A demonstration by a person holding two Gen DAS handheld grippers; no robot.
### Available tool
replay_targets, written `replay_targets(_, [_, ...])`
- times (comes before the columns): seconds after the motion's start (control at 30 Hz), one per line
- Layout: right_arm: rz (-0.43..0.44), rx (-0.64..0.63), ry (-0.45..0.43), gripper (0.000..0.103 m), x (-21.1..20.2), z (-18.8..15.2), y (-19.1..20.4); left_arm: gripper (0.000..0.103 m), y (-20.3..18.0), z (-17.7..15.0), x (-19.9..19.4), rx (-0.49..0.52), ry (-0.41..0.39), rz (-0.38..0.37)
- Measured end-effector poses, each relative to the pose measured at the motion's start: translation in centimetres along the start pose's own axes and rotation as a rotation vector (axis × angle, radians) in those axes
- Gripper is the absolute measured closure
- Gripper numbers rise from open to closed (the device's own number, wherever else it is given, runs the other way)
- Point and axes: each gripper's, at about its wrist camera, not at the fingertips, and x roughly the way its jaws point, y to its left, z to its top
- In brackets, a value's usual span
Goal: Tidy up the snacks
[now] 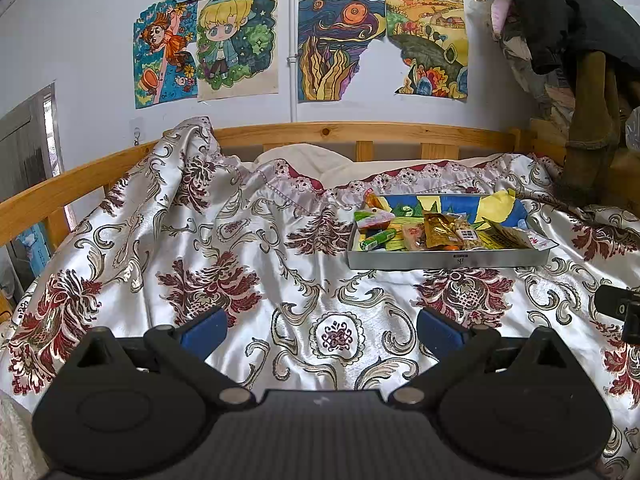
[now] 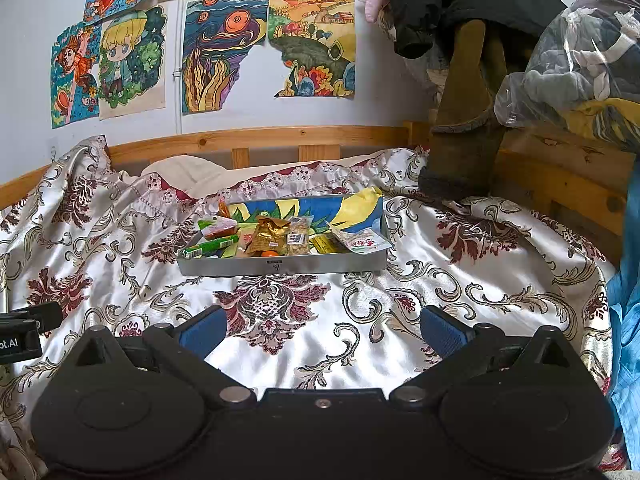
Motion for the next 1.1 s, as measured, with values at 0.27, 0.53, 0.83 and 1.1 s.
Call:
replay_targets(0.27, [0.0,-0.001,0.001,0.001,0.0,0.0,0.01,0.0,-0.12,-0.02,0.04,0.0,0.007,-0.003])
replay_targets(0.53, [-0.001,-0.001,0.001,0.001,0.0,0.01,0.04,0.0,0.0,-0.02,0.32,0.003,0.034,0.019])
replay_targets(0.83, [0.0,-0.001,0.001,0.001,0.0,0.02,0.05,0.0,0.25,0.0,0.39,0.01,0.041,0.004])
replay_targets(1.1, [-0.001,-0.001,0.001,0.001,-0.01,0.04,0.08,0.0,0.16,-0.06,0.41,0.021,0.035,0.002])
